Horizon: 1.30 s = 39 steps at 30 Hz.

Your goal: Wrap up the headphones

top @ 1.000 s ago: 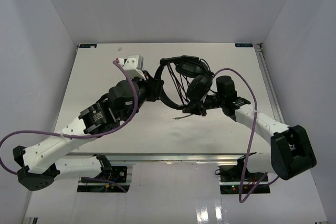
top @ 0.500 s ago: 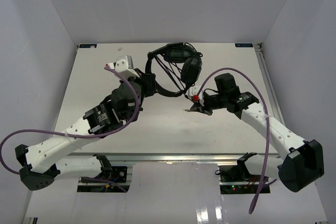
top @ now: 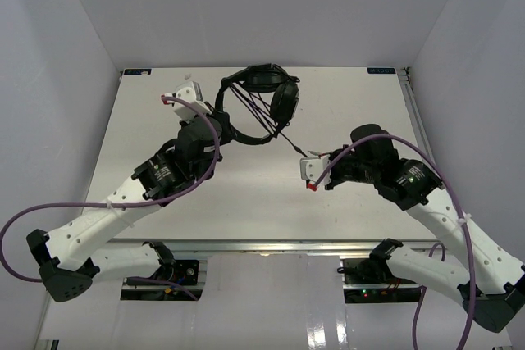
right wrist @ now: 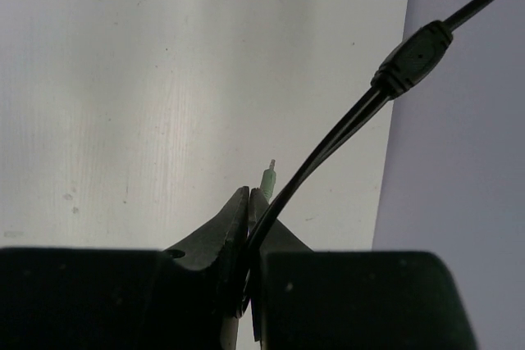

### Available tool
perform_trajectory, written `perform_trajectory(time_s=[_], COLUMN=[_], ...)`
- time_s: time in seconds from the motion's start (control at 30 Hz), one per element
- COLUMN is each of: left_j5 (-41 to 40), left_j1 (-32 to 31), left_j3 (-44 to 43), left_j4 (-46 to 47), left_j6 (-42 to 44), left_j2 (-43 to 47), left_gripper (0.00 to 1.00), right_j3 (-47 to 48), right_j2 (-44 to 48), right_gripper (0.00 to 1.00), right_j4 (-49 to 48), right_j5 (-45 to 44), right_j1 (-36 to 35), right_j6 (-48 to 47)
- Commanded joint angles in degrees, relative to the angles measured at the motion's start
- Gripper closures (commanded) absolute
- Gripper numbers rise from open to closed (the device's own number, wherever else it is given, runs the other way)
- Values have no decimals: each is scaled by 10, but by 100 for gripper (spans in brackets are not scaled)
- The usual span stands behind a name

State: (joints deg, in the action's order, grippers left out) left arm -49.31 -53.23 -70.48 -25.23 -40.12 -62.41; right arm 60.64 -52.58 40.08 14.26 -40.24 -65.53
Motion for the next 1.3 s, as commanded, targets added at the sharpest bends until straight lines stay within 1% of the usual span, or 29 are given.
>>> perform_trajectory(time_s=[0.0,0.1,0.2,0.27,0.5,0.63,0.73,0.87,1.13,1.2,1.27], left_j5=[-11,-1,13,27,99,157,209,256,346,379,393], left_j1=[28,34,38,38,42,43,43,43,43,43,43], left_j3=[-15,-25,-44,-53,-29,-6,3,8,10,10,10], left_j4=[8,1,-10,-20,-34,-36,-34,-40,-53,-58,-63], left_j6=[-14,-4,7,14,26,28,39,61,107,119,131], left_j2=[-9,-33,-72,-90,-138,-170,-192,-217,-258,-273,-285], left_gripper=[100,100,100,100,100,100,100,100,100,100,100], right_j3=[43,64,76,81,68,36,-10,-54,-116,-137,-146], right_j2=[3,-13,-33,-50,-75,-75,-63,-50,-50,-47,-47], right_gripper=[92,92,92,92,92,92,92,92,92,92,92], right_j4=[60,74,84,80,39,-6,-46,-110,-162,-176,-188], right_j5=[-114,-209,-279,-330,-398,-410,-416,-405,-364,-353,-344], right_j1=[-55,-105,-154,-174,-195,-200,-200,-200,-200,-200,-200], right_j6=[-53,-69,-85,-100,-167,-198,-239,-275,-312,-325,-338])
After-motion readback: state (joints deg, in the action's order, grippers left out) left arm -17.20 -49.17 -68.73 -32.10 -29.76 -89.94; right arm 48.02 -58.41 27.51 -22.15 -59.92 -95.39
